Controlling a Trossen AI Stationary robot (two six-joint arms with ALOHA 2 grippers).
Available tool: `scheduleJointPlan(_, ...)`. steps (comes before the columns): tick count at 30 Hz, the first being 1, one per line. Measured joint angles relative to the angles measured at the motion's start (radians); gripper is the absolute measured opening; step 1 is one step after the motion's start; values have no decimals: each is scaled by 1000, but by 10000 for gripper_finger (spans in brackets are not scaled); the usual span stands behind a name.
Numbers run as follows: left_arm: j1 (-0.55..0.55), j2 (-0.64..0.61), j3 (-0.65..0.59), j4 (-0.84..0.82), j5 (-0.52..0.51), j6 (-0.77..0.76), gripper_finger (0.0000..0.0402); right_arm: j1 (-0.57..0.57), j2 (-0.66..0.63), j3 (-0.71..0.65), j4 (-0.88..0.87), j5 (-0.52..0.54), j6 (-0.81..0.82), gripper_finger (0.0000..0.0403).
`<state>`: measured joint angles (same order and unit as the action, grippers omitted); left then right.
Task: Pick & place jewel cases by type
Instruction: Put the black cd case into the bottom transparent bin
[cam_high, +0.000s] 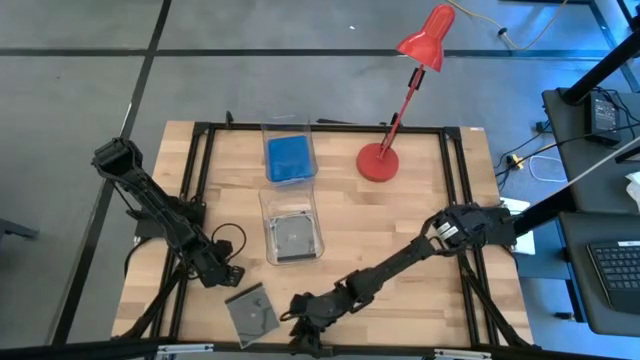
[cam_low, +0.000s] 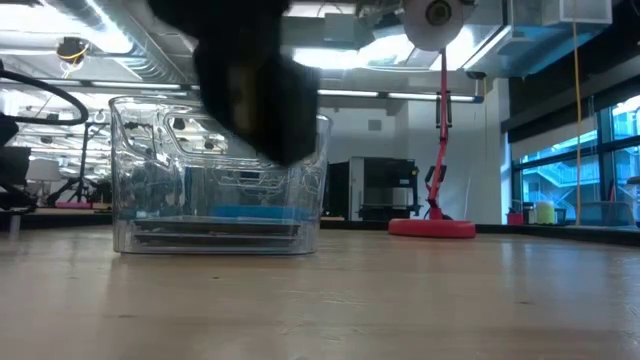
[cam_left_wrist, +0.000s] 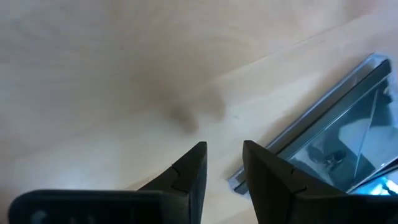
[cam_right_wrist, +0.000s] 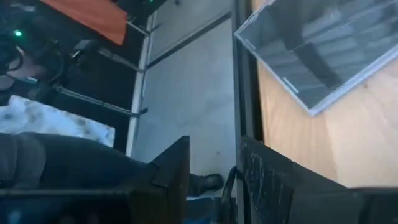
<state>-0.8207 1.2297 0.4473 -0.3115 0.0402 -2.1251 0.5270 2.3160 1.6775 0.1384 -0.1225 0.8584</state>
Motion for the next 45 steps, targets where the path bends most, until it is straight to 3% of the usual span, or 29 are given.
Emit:
scheduleJointPlan(3,0,0,0,1,-23,17,98,-5,36,0,61,50,0,144)
scheduleJointPlan(8,0,0,0,0,-25,80,100,11,61,0,91,395,-126,144)
scheduleJointPlan(11,0,0,0,0,-54,213,102,18,70,0,112,502,-285,144)
scheduleJointPlan(16,-3,0,0,0,-49,362,102,17,72,0,114,465,-274,144)
scheduleJointPlan(18,-3,0,0,0,10,376,102,16,72,0,142,414,-230,144)
scheduleJointPlan(22,-13,0,0,5,187,485,100,31,71,1,205,228,-288,144)
scheduleJointPlan(27,-64,-2,3,19,298,502,99,56,72,1,180,255,-236,144)
scheduleJointPlan(30,-107,-2,43,23,209,501,101,55,72,1,172,293,-231,144)
scheduleJointPlan(38,-236,10,214,23,-215,544,100,56,72,1,162,312,-208,144)
scheduleJointPlan(41,-278,50,275,67,-256,674,101,54,72,1,162,313,-207,144)
scheduleJointPlan(45,-314,130,348,320,-415,917,103,53,72,1,161,316,-205,144)
